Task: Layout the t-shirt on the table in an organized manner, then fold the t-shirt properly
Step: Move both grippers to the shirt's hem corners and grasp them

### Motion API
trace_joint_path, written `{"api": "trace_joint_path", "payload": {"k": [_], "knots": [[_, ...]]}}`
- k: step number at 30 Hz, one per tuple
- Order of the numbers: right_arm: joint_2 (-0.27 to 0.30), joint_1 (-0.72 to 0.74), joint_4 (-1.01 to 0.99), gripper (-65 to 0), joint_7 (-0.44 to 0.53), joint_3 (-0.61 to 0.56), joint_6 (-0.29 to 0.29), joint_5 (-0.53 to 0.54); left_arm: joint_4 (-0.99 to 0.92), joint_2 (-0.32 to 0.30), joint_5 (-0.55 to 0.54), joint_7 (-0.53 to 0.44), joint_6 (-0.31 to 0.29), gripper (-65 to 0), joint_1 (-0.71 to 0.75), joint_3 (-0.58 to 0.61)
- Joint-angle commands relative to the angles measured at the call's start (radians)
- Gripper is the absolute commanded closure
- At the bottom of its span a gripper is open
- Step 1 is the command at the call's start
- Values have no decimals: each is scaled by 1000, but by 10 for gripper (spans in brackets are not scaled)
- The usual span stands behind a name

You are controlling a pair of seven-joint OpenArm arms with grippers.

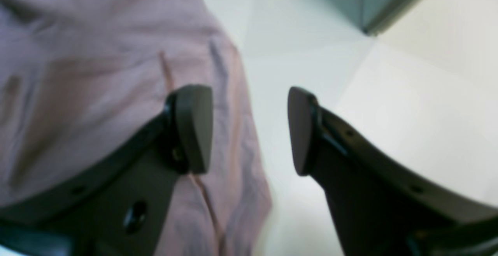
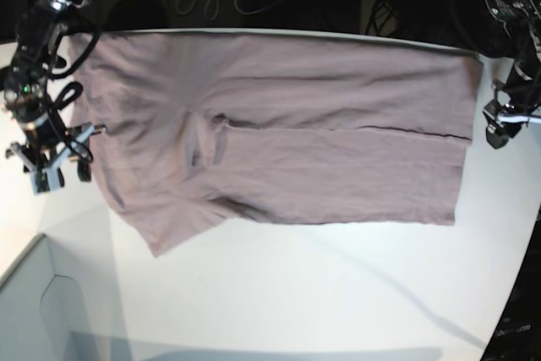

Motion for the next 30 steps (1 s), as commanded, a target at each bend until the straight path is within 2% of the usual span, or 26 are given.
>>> {"api": "trace_joint_path", "payload": {"k": [1,4,10,14,17,20,22,23,26,30], "knots": [[30,68,-37,-311,2,-8,-4,8,13,-21,-11,-17,-5,-367,-24,4],[76,223,-249,-311,-33,-27,-4,8,13,-24,-11,-17,-5,-367,-59,24],[156,439,-629,-311,-28,-74,-4,8,13,-53,-11,-17,-2,-367,-108,84],[177,507,-793,-311,79,-110,-4,7,-14,-67,-11,-23,0,-367,-136,114],[179,516,-859,-311,159,-134,-4,7,-88,-84,-11,-24,1,-367,-173,121],[174,515,-866,-311,199,-136,-10,7,-194,-115,-11,-26,1,-367,-227,121],[173,513,-866,-311,214,-136,-75,7,-263,-138,-11,-26,1,-367,-266,121],[173,512,-867,-311,217,-136,-89,7,-294,-145,-10,-26,1,-368,-285,121],[173,502,-867,-311,217,-136,-89,7,-377,-171,-5,-26,1,-369,-336,130],[164,495,-876,-311,217,-136,-89,7,-456,-187,110,-27,1,-370,-408,205]]}}
